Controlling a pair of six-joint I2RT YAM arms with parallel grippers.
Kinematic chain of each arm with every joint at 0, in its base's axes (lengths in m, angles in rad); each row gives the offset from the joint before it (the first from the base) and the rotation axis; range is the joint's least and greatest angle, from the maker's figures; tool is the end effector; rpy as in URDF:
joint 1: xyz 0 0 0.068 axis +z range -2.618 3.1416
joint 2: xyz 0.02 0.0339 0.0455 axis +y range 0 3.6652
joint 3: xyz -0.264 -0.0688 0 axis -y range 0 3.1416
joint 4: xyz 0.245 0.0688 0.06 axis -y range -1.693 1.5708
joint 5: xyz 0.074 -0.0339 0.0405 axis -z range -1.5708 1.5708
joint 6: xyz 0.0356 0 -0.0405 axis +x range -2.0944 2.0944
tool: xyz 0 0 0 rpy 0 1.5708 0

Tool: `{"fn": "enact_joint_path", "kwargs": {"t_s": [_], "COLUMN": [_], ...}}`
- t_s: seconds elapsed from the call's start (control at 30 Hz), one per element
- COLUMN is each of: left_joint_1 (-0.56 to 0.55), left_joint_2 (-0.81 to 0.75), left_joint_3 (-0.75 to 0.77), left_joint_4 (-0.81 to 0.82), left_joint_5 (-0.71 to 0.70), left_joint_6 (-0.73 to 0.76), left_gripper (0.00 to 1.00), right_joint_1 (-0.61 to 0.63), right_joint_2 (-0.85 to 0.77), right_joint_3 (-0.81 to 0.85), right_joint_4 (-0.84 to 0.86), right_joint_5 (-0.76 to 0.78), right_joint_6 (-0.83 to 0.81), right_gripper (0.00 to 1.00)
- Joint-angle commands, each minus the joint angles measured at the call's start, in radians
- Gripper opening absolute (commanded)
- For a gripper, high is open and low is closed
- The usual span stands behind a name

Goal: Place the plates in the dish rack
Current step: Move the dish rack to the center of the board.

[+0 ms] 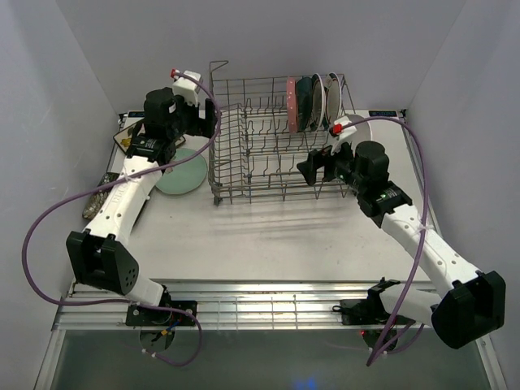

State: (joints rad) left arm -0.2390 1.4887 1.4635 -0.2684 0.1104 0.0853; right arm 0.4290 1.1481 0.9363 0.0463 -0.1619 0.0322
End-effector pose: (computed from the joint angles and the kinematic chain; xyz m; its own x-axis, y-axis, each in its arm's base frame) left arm 0.3386 -0.0865 0.3988 -0.2514 0.1484 -0.9564 0.3605 0.9314 0.0498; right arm 0.2445 0.1181 0.3434 -0.1676 -0.0417 -0.9850 -0.5500 0.8331 0.0583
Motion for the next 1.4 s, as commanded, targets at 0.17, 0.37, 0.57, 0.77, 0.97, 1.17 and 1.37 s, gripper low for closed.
{"fn": "enact_joint_path", "kwargs": {"t_s": [0.17, 0.37, 0.57, 0.77, 0.97, 1.17, 1.37], "left_joint_1": [0.018, 0.04, 0.044, 0.046, 0.046, 0.046, 0.046], "left_joint_2": [0.113, 0.206, 0.265, 0.285, 0.314, 0.354, 0.387], "left_joint_3": [0.086, 0.158, 0.208, 0.21, 0.241, 0.276, 0.313], "left_joint_4": [-0.084, -0.101, -0.097, -0.066, -0.066, -0.069, -0.069], "left_joint_5": [-0.014, 0.002, -0.032, -0.002, -0.008, -0.02, -0.026], "left_joint_6": [-0.033, -0.053, -0.05, -0.018, -0.013, 0.001, 0.017], "left_gripper": [0.95, 0.89, 0.83, 0.59, 0.55, 0.56, 0.41], "right_joint_1": [0.028, 0.047, 0.06, 0.067, 0.067, 0.068, 0.067], "right_joint_2": [-0.102, -0.156, -0.14, -0.071, -0.033, -0.007, 0.024], "right_joint_3": [-0.102, -0.169, -0.194, -0.194, -0.189, -0.18, -0.157], "right_joint_4": [-0.003, 0.004, 0.041, 0.079, 0.13, 0.164, 0.184], "right_joint_5": [-0.048, -0.051, -0.096, -0.071, -0.035, 0.022, 0.056], "right_joint_6": [0.003, 0.031, 0.075, 0.1, 0.118, 0.129, 0.135], "right_gripper": [0.9, 0.74, 0.65, 0.53, 0.49, 0.46, 0.39]}}
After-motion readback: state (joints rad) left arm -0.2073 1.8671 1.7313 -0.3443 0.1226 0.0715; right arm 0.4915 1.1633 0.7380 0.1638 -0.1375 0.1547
